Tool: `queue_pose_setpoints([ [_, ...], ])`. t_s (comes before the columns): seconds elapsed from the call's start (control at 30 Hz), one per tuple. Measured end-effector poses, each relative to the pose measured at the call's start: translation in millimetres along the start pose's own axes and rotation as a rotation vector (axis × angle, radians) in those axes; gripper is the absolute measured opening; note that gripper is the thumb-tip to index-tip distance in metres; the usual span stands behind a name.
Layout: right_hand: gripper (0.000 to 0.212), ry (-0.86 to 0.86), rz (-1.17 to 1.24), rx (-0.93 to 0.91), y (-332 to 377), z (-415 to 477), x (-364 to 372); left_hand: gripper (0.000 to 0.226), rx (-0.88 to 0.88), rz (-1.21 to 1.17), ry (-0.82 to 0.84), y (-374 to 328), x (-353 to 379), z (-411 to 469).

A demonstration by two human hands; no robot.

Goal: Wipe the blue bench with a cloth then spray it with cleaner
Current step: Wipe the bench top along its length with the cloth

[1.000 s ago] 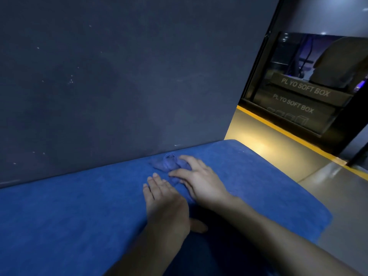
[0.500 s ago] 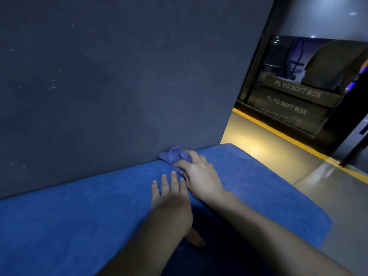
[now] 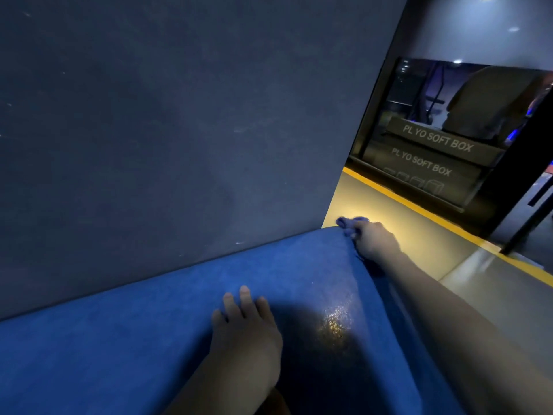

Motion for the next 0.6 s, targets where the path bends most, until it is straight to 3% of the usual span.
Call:
queue_pose_setpoints([
  [0.2, 0.051, 0.374, 0.245, 0.04, -84.7, -17.6, 8.1, 0.092, -0.068, -0.017, 0.034, -13.1, 1.4, 6.3],
  [0.37, 0.075, 0.311, 0.451, 0.002, -154.5, -91.9, 10.8, 0.12, -0.09, -0.045, 0.061, -10.4, 3.3, 4.5],
  [0.43, 0.063, 0.239, 0.494, 0.005, -168.9, -115.5, 9.4, 0.137, -0.088, -0.043, 0.083, -7.3, 3.0, 1.3],
  [0.53, 0.019, 0.086, 0.403, 0.071, -175.1, -140.4, 10.0, 0.144, -0.076, -0.047, 0.076, -4.1, 2.5, -2.0],
  [0.6, 0.013, -0.02, 0.303, 0.183, -177.4, -155.4, 15.2, 0.143, -0.073, -0.04, 0.065, -3.9, 1.7, -3.4],
])
Point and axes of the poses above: each hand's wrist, its own z-axis towards the middle knuckle, its own x-axis out of the palm, y = z × x, the point moved 3 cm from there along z, towards the middle knuckle, and after that the axes turned 11 degrees about -z, right-handed, at the moved point
